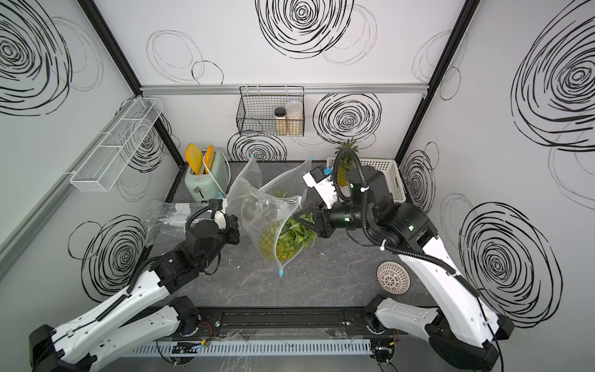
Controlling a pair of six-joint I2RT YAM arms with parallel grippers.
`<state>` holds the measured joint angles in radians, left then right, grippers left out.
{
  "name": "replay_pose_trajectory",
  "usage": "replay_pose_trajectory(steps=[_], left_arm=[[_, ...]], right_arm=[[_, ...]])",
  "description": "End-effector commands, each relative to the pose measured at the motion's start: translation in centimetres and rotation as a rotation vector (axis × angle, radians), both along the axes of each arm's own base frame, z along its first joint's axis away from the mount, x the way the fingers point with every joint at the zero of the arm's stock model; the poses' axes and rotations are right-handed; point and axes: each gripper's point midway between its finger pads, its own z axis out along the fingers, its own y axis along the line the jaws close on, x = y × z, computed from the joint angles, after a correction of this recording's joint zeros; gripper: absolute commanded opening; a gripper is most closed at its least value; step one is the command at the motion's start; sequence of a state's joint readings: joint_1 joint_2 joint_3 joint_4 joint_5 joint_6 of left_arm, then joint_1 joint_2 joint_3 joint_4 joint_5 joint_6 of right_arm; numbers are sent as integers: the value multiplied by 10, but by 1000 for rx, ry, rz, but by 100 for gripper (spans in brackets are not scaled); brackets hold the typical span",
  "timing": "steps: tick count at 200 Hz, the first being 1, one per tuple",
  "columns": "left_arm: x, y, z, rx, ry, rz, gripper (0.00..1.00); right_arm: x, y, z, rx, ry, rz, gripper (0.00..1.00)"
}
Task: Open the zip-top bag and take out the pineapple
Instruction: Pick up the pineapple from the zipper food storage bag.
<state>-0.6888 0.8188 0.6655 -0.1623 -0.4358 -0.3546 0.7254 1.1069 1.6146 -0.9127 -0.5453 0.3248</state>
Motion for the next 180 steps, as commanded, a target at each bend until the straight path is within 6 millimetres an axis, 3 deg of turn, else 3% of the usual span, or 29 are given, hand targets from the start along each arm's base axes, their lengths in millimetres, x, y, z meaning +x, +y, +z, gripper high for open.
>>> replay_pose_trajectory(steps=[1,41,75,180], left_arm=[[-2,13,20,21,-44,53,0],[-10,28,39,40,-85,92,0],[-4,38,57,118,-124,132,0],[21,80,61,224,-167,293,0]], right_arm=[[-15,1,31,107,-77,60,0],[-21,-1,35,124,-83,80,0],[-28,-3,43,148,-93,100,0],[-32,-9,50,170,-129,90,0]])
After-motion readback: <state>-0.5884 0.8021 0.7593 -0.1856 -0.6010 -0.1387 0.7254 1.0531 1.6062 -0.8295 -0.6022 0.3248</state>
